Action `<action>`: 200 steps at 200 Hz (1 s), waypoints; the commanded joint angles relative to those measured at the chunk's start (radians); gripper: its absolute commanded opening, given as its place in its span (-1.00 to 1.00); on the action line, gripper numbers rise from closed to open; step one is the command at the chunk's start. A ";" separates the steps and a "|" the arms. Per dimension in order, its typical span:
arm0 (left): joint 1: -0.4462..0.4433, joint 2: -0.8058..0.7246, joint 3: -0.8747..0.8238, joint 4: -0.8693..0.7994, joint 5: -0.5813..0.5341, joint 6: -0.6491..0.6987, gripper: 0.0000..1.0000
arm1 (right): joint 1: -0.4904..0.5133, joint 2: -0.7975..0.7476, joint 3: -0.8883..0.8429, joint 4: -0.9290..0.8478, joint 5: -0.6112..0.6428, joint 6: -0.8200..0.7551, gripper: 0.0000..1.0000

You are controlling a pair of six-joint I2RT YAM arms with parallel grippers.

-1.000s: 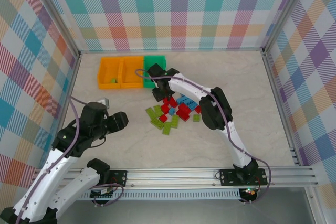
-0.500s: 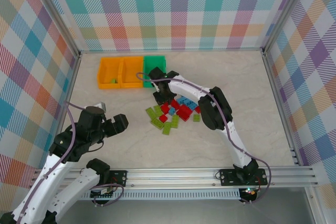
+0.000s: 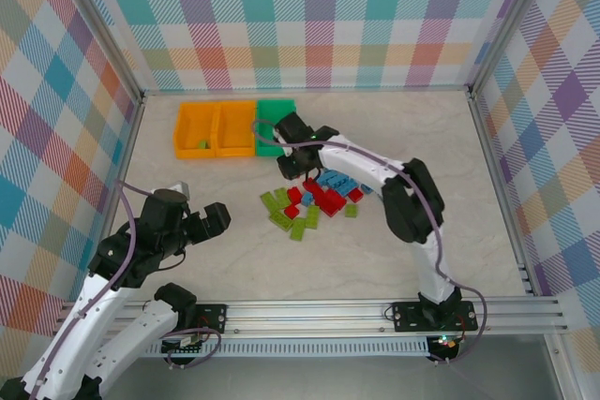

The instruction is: Sort the legos into containers by color

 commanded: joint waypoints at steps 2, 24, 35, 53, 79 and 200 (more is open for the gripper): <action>-0.011 -0.011 -0.002 0.011 -0.019 -0.018 0.99 | -0.014 -0.072 -0.021 0.266 0.033 -0.021 -0.70; -0.011 -0.015 -0.002 0.009 -0.026 -0.034 0.99 | -0.022 -0.039 0.000 0.379 0.031 -0.048 -0.72; -0.011 -0.018 -0.004 0.008 -0.029 -0.046 0.99 | -0.021 -0.006 0.032 0.405 0.019 -0.057 -0.70; -0.011 -0.027 -0.008 0.005 -0.031 -0.067 0.99 | -0.027 0.065 0.100 0.436 0.020 -0.054 -0.70; -0.010 -0.043 -0.010 -0.002 -0.034 -0.093 0.99 | -0.048 0.184 0.201 0.457 0.043 -0.049 -0.71; -0.011 -0.018 -0.045 0.067 0.014 -0.078 1.00 | -0.081 0.072 0.125 0.387 -0.072 -0.041 -0.07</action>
